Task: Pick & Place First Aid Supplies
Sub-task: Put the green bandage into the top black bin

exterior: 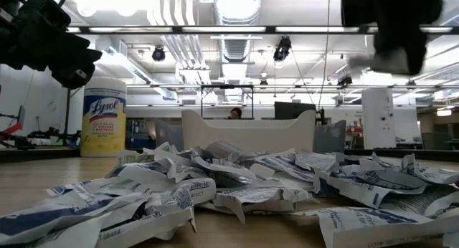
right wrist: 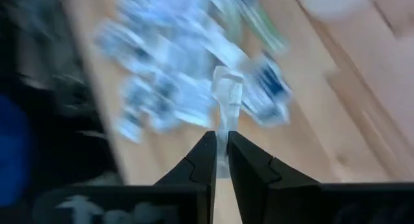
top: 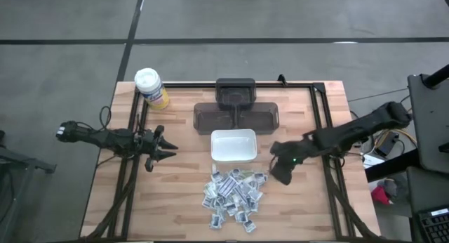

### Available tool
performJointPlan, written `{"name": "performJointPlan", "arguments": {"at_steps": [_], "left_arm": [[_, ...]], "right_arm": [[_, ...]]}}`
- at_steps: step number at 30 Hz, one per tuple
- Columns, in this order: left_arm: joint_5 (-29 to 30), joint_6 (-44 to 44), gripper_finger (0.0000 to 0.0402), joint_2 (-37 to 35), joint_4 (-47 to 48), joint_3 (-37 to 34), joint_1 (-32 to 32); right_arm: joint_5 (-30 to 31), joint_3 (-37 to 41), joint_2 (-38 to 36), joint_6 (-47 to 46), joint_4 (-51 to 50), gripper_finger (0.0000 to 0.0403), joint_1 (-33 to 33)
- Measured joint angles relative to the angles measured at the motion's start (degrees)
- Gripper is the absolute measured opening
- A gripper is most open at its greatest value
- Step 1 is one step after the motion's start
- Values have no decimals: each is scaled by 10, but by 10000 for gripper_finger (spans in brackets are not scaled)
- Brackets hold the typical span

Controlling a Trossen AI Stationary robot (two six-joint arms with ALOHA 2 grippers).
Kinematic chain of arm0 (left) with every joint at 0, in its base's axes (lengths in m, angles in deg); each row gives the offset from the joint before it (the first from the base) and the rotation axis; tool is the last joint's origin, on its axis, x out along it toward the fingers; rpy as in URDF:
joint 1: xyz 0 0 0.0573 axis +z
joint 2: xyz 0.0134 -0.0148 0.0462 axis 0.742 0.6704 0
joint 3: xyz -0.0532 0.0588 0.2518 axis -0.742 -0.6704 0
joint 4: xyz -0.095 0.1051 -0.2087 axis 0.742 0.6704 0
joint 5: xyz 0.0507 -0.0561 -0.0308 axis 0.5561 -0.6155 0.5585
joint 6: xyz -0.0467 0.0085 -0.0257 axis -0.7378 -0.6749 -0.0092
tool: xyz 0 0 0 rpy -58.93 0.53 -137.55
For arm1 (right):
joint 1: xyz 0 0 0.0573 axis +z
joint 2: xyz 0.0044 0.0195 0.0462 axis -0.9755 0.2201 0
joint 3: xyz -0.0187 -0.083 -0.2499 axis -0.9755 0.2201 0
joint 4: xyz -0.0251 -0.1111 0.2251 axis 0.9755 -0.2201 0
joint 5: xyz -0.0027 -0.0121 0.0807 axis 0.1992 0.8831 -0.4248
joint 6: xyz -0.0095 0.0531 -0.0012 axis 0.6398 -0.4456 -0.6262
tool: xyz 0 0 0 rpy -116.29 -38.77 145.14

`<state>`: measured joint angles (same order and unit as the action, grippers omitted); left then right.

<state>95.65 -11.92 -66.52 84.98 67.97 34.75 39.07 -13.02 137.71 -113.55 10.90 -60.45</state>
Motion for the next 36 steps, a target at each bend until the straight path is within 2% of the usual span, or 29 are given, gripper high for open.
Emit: {"name": "performJointPlan", "arguments": {"at_steps": [2, 9, 11, 14, 22, 29, 36], "left_arm": [[0, 3, 115, 0, 0, 0, 0], [0, 6, 115, 0, 0, 0, 0], [0, 8, 115, 0, 0, 0, 0], [0, 8, 115, 0, 0, 0, 0], [8, 10, 115, 0, 0, 0, 0], [9, 9, 115, 0, -1, 0, 0], [9, 3, 115, 0, 0, 0, 0]], "right_arm": [[37, 0, -32, -3, 32, 38, -4], [230, -1, -106, 48, 116, 38, -36], [261, -4, -114, 74, 118, 38, -57], [277, -16, -112, 126, 118, 38, -101], [270, -74, -53, 337, 115, 38, -264], [161, -182, 62, 496, 76, 38, -412], [55, -314, 205, 619, 3, 38, -509]]}}
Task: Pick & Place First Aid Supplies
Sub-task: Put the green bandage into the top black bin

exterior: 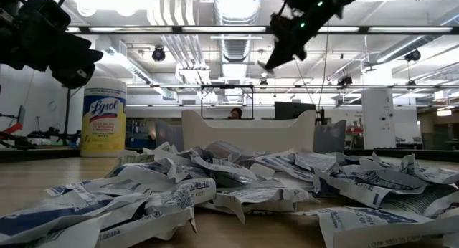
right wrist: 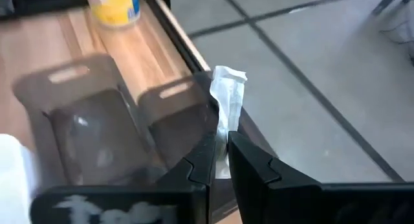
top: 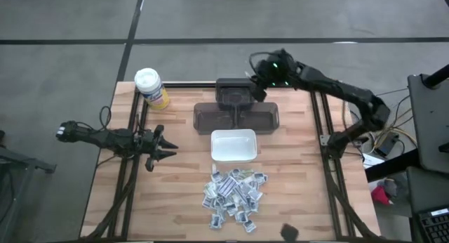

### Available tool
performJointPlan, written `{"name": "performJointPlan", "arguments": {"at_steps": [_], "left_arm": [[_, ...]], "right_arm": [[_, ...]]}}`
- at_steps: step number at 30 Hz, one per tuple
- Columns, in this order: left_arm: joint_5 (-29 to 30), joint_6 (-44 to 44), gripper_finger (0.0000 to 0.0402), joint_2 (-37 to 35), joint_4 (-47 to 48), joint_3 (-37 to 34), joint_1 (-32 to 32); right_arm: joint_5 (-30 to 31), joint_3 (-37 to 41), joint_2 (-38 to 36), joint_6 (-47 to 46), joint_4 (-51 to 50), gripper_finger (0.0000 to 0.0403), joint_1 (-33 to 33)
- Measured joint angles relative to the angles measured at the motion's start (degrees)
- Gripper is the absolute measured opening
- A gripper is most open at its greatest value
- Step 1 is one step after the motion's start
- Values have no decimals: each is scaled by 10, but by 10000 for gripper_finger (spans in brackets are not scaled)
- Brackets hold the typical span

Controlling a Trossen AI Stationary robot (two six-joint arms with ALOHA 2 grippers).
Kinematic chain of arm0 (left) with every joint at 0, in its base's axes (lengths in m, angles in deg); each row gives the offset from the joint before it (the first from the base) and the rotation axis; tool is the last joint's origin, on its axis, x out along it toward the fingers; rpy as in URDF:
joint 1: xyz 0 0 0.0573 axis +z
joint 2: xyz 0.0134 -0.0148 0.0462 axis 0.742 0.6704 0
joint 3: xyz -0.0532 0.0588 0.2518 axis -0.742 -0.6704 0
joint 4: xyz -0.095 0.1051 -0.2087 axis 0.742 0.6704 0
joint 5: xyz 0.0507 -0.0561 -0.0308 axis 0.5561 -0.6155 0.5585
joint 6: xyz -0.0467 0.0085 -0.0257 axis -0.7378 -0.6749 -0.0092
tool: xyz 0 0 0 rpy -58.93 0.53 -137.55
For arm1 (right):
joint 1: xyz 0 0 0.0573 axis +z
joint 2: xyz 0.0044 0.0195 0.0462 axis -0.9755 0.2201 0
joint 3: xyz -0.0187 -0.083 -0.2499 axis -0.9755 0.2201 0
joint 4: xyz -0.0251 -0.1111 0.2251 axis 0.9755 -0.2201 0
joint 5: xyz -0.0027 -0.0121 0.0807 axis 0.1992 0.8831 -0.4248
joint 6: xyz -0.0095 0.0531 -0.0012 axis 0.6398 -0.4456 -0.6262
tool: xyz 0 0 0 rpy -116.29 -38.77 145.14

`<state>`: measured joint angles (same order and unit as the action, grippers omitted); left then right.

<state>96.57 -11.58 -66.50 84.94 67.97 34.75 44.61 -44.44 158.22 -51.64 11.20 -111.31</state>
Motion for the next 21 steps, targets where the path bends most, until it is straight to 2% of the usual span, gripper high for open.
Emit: {"name": "performJointPlan", "arguments": {"at_steps": [3, 9, 21], "left_arm": [[0, -13, 115, 0, 0, 0, 0], [0, -22, 115, 0, 0, 0, 0], [0, -25, 115, 0, 0, 0, 0]], "right_arm": [[-33, -50, 60, 28, -39, 38, -25], [-46, -123, 160, 63, -84, 38, -48], [-49, -191, 293, 96, -149, 38, -54]]}}
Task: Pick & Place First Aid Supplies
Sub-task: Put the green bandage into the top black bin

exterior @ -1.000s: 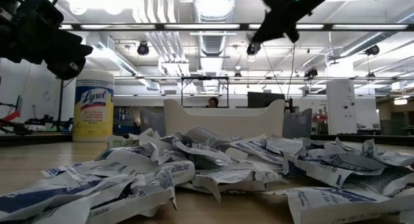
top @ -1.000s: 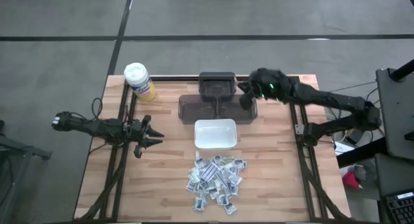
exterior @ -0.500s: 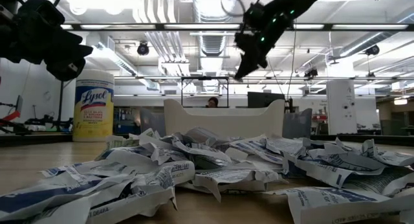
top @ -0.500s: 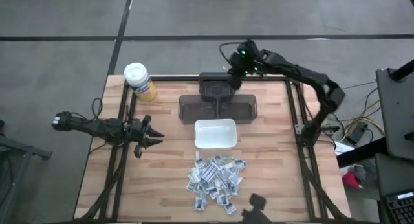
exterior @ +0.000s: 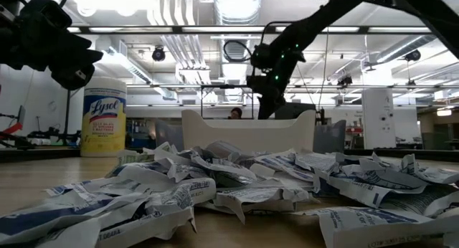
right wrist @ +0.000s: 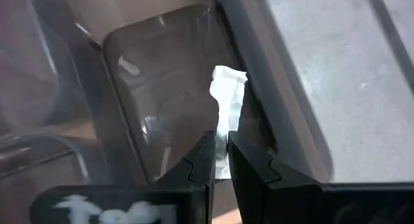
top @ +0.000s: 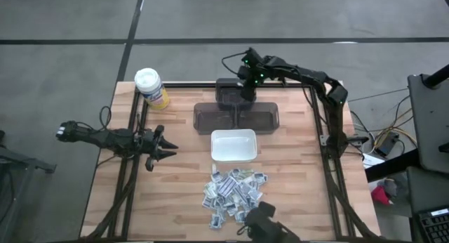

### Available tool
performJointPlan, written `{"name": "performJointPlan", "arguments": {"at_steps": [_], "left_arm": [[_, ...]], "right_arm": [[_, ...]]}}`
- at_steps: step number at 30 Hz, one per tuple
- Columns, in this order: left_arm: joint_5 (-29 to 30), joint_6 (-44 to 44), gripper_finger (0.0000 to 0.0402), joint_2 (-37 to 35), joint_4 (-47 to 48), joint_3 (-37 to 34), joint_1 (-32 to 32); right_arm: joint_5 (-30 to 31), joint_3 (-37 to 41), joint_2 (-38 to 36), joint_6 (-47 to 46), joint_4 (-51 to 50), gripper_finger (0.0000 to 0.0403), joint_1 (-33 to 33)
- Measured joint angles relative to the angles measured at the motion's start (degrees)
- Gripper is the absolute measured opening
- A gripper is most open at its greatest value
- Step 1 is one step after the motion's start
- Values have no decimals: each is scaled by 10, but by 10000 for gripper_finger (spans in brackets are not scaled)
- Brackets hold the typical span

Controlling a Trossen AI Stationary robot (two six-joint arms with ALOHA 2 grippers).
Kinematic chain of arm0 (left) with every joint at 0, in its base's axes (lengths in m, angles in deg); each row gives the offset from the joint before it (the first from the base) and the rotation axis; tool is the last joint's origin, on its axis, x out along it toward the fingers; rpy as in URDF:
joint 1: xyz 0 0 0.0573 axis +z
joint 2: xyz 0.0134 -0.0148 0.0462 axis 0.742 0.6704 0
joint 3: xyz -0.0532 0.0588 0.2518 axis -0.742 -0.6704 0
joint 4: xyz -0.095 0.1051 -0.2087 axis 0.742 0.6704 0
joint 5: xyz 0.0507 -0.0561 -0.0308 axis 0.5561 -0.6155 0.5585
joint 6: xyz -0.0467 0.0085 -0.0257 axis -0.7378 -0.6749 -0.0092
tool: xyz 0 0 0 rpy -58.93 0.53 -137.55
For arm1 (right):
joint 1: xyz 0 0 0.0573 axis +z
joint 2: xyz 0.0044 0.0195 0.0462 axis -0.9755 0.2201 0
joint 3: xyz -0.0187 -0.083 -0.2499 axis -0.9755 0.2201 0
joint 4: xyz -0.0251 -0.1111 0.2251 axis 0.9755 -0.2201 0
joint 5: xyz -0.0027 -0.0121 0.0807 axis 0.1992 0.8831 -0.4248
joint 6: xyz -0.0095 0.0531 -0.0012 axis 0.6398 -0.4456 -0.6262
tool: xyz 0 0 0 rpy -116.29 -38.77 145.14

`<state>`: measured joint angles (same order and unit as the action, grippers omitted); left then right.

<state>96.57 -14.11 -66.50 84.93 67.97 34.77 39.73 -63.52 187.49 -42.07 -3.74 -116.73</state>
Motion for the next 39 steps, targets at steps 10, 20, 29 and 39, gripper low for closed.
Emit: {"name": "performJointPlan", "arguments": {"at_steps": [10, 20, 29, 39], "left_arm": [[0, -15, 115, 0, 0, 0, 0], [0, -13, 115, 0, 0, 0, 0], [0, -12, 115, 0, 0, 0, 0], [0, 0, 115, 0, 0, 0, 0]], "right_arm": [[0, -54, 38, 22, -27, 38, 1], [-2, -57, 31, 21, -28, 113, 1], [-71, -57, -46, -2, -177, 163, 18], [-161, -30, -211, -89, -302, 154, 97]]}}
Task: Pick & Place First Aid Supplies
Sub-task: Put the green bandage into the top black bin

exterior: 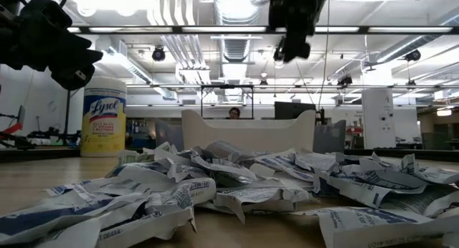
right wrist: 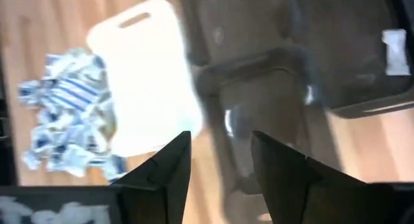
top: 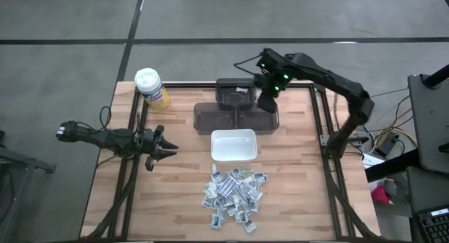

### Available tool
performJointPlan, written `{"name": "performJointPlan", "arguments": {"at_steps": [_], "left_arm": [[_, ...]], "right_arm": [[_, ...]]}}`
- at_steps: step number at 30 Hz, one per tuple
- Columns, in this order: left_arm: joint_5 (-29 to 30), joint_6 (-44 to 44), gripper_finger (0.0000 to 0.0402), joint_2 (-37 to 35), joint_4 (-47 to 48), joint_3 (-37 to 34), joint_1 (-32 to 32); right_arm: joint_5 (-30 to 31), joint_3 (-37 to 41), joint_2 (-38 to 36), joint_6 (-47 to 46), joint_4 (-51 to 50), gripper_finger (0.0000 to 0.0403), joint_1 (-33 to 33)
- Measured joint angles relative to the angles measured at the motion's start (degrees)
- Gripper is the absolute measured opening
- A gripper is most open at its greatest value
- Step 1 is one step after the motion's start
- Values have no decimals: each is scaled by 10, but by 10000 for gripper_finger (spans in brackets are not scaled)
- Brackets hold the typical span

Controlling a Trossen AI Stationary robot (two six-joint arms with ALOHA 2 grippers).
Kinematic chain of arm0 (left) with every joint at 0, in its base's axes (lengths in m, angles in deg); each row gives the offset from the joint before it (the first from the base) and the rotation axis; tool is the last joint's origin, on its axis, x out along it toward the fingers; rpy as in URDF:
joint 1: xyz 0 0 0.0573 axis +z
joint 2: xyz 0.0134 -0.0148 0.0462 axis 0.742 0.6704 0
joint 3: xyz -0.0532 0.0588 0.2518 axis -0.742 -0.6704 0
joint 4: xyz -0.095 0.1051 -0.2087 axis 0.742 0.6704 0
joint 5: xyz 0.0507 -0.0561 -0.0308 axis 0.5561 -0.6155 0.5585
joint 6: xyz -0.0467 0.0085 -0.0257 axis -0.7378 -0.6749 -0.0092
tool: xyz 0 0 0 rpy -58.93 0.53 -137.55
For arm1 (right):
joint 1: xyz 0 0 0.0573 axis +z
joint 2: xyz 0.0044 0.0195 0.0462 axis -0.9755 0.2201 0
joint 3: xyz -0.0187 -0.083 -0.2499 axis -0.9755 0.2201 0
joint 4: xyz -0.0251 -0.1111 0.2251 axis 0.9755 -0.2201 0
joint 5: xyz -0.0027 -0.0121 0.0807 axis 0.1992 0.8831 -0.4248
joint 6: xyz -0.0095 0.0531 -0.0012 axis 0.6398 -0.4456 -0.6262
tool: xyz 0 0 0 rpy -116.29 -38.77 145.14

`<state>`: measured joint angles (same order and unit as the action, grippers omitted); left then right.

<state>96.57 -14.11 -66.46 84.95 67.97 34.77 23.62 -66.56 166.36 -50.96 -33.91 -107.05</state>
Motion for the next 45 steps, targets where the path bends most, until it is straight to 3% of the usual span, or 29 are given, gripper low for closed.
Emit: {"name": "performJointPlan", "arguments": {"at_steps": [11, 17, 21, 26, 31, 45], "left_arm": [[0, 1, 115, 0, 0, 0, 0], [0, 1, 115, 0, 0, 0, 0], [-1, 1, 115, 0, 0, 0, 0], [-1, 1, 115, 0, 0, 0, 0], [-1, -8, 115, 0, 0, 0, 0], [-1, -10, 115, 0, 0, 0, 0]], "right_arm": [[10, 109, -157, -229, 63, 137, 186], [127, 209, -201, -381, 131, 128, 310], [167, 271, -213, -489, 179, 123, 371], [185, 333, -200, -584, 266, 125, 416], [190, 372, -162, -622, 320, 126, 434], [230, 376, -27, -618, 353, 123, 461]]}}
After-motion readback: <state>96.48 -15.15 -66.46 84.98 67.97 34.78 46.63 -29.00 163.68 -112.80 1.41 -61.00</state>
